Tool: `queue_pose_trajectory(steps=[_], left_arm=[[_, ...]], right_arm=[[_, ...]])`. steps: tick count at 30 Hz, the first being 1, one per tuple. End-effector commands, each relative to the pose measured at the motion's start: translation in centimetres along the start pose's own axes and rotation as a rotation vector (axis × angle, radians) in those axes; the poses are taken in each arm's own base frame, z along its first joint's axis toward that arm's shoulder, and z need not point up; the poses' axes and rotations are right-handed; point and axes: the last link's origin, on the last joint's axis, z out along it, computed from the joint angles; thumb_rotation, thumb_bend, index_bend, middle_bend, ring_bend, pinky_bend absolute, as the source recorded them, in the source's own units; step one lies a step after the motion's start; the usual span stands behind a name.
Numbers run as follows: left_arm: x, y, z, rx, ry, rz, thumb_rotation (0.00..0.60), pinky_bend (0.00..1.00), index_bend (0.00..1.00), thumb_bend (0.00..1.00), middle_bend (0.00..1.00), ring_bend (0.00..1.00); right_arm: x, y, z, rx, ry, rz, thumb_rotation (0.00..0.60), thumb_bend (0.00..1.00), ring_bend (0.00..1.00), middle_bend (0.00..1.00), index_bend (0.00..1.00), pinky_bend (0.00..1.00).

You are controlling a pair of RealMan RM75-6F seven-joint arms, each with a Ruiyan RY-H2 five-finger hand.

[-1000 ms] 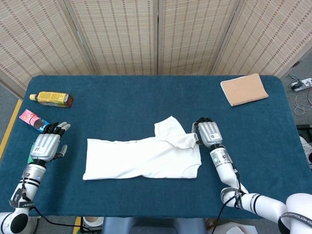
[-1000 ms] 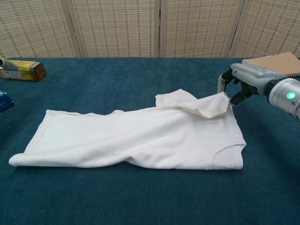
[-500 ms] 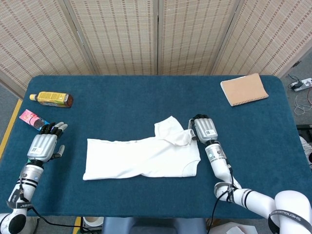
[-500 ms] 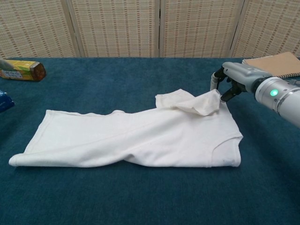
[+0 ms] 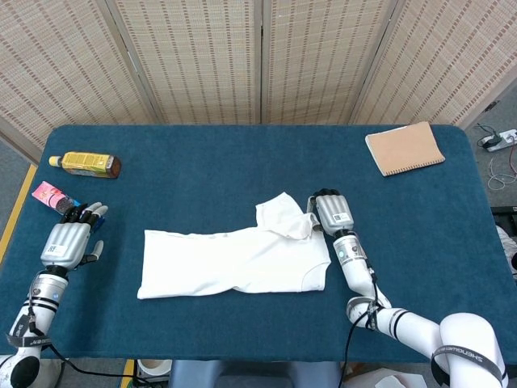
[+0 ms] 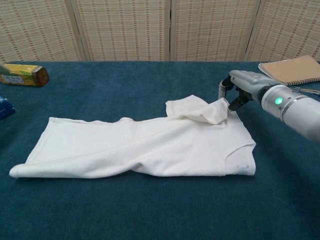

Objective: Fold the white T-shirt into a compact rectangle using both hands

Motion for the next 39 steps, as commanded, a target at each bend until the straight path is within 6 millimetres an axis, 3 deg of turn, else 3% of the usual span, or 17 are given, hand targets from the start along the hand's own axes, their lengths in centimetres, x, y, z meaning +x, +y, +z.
queue_pose_trajectory(steps=[1, 4, 7, 17, 27, 32, 39], left_arm=[[0.1, 0.0, 0.0, 0.0, 0.005, -0.001, 0.6, 0.03, 0.12, 0.47, 0.09, 0.0], [0.3, -0.1, -0.1, 0.0, 0.01, -0.002, 0.6, 0.03, 0.12, 0.47, 0.09, 0.0], [0.4, -0.2, -0.1, 0.003, 0.016, -0.006, 0.6, 0.03, 0.12, 0.47, 0.09, 0.0], [0.7, -0.5, -0.3, 0.014, 0.03, -0.016, 0.6, 0.03, 0.12, 0.47, 0.09, 0.0], [0.7, -0.5, -0.4, 0.013, 0.03, -0.016, 0.6, 0.03, 0.12, 0.47, 0.09, 0.0], [0.8, -0.6, -0.5, 0.016, 0.03, -0.017, 0.6, 0.03, 0.12, 0.47, 0.09, 0.0], [0.8, -0.6, -0.8, 0.011, 0.027, -0.018, 0.6, 0.03, 0.12, 0.47, 0.09, 0.0]], right_arm=[[-0.2, 0.0, 0.0, -0.008, -0.016, -0.006, 0.6, 0.43, 0.16, 0.28, 0.37, 0.2], [-0.1, 0.1, 0.1, -0.02, -0.024, -0.02, 0.6, 0.37, 0.1, 0.19, 0.08, 0.2], [0.3, -0.1, 0.3, -0.028, -0.017, -0.007, 0.6, 0.32, 0.07, 0.14, 0.0, 0.19], [1.3, -0.9, -0.1, 0.018, -0.024, 0.004, 0.6, 0.29, 0.05, 0.11, 0.0, 0.16], [0.5, -1.3, -1.2, 0.102, -0.065, -0.052, 0.6, 0.29, 0.05, 0.11, 0.0, 0.16], [0.5, -1.5, -1.7, 0.149, -0.055, -0.078, 0.6, 0.29, 0.05, 0.12, 0.09, 0.16], [0.4, -1.4, -2.9, 0.211, -0.045, -0.164, 0.6, 0.29, 0.05, 0.12, 0.09, 0.15]])
